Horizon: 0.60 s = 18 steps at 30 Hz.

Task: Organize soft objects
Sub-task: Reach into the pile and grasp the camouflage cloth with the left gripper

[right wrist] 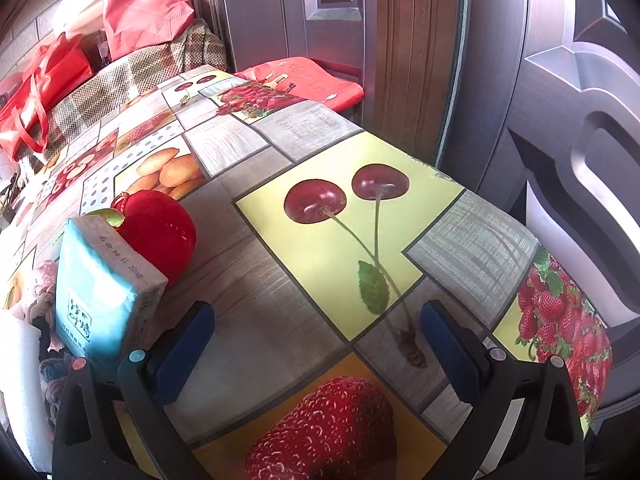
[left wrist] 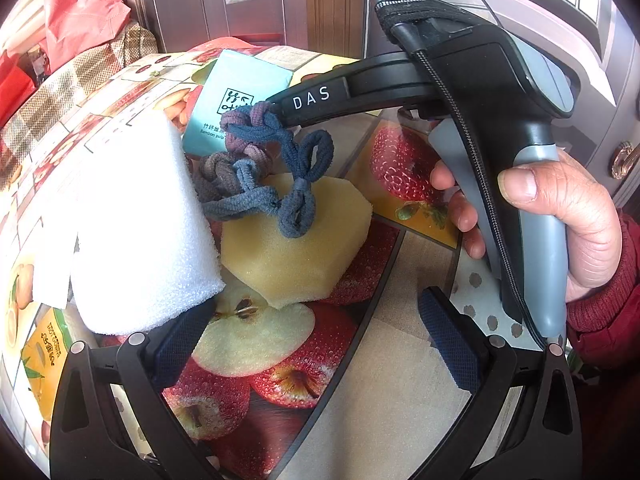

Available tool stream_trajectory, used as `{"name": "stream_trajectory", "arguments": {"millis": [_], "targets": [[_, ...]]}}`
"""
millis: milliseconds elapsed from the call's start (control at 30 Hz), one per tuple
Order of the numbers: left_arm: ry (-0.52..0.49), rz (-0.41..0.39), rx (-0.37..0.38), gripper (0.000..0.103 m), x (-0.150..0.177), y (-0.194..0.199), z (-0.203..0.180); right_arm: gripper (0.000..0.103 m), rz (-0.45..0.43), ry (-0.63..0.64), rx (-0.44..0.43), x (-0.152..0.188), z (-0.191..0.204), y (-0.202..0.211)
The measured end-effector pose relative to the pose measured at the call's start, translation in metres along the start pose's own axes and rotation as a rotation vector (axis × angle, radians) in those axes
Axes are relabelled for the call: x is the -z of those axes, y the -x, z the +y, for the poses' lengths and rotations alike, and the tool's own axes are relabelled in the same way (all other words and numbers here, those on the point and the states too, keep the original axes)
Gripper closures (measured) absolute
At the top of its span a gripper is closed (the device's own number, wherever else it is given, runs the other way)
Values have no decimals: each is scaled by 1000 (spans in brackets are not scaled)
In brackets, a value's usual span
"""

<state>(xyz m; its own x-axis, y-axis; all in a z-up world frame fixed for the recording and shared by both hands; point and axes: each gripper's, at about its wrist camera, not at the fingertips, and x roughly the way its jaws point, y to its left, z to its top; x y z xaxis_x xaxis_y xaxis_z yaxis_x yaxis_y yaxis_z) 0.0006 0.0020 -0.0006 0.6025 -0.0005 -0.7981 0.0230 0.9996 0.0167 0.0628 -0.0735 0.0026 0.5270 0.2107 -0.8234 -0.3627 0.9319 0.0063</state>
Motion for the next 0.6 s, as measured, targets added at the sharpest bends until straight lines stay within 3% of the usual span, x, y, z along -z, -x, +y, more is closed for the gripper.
{"name": "stream_trajectory", "arguments": {"millis": [600], "targets": [[0, 0, 0, 1, 0, 0, 0, 0, -1, -5, -7, 0, -1, -2]]}}
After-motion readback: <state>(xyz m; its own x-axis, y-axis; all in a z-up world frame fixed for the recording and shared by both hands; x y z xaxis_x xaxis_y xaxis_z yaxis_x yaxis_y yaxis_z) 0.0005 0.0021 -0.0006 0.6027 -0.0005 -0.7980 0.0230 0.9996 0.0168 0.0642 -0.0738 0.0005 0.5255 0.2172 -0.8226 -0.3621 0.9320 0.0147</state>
